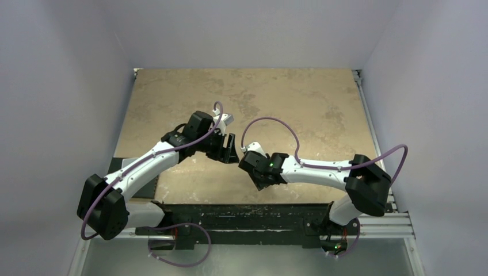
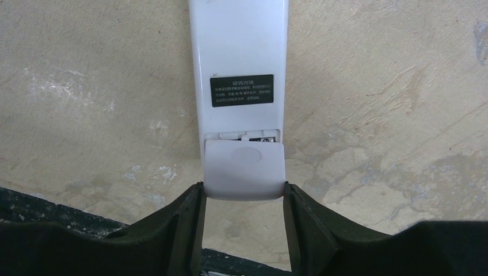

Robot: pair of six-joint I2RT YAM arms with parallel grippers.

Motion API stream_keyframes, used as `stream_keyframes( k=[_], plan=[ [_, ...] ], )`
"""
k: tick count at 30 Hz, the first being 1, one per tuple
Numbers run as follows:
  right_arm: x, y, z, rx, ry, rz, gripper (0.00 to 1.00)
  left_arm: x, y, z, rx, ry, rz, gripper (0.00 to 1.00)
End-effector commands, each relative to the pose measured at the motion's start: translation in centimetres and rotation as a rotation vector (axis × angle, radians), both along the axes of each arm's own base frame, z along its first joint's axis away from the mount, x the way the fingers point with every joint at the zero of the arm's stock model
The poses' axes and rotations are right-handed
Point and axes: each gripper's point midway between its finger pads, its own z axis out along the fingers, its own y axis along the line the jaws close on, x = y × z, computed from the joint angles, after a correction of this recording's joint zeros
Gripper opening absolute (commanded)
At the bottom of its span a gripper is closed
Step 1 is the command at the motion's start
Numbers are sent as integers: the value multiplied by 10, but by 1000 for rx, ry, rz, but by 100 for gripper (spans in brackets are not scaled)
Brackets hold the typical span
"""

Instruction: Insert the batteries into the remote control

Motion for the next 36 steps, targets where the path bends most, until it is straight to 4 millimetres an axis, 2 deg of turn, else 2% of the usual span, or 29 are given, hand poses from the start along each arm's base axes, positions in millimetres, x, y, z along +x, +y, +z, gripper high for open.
stream_keyframes(
  k=[1, 15, 25, 36],
  plan=[
    [4, 4, 1, 12, -10, -4, 31, 5, -4, 8, -32, -30, -13, 66],
    [12, 5, -3, 11, -7, -14, 31, 5, -4, 7, -33, -25, -15, 66],
    [2, 11, -12, 31, 51, 29, 31, 6, -4, 7, -37, -21, -14, 66],
    [1, 11, -12, 34, 55, 29, 32, 6, -4, 8, -42, -21, -14, 66]
  ],
)
